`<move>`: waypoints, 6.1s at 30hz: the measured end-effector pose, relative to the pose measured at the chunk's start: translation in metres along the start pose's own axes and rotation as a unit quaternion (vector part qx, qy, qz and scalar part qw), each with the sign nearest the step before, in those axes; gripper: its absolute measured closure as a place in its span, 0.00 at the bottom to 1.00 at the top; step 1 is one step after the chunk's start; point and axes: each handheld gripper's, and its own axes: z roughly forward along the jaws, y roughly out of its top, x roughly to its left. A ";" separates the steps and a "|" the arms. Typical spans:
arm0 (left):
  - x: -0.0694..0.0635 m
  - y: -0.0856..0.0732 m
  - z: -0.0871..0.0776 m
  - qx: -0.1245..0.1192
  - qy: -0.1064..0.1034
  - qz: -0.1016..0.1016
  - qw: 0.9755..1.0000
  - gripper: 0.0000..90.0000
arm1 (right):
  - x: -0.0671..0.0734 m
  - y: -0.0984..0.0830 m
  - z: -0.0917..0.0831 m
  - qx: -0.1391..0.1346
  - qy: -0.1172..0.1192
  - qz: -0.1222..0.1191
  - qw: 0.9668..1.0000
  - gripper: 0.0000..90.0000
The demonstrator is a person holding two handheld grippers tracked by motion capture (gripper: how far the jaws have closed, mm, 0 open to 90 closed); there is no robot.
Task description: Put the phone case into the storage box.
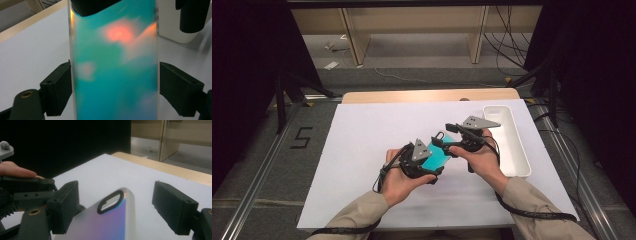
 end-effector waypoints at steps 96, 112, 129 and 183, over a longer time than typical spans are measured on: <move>0.015 -0.013 0.002 -0.067 -0.050 0.025 0.996 0.17 | -0.012 0.021 -0.018 0.025 0.083 -0.014 0.996 0.89; 0.016 -0.014 0.003 -0.066 -0.047 0.025 0.996 0.18 | -0.014 0.025 -0.019 0.056 0.111 -0.067 0.990 0.89; 0.016 -0.014 0.003 -0.067 -0.048 0.025 0.996 0.18 | -0.012 0.025 -0.018 0.072 0.118 -0.090 0.986 0.89; 0.014 -0.023 0.015 -0.043 -0.078 0.032 0.996 0.26 | -0.003 0.029 -0.018 0.095 0.171 -0.106 0.975 0.89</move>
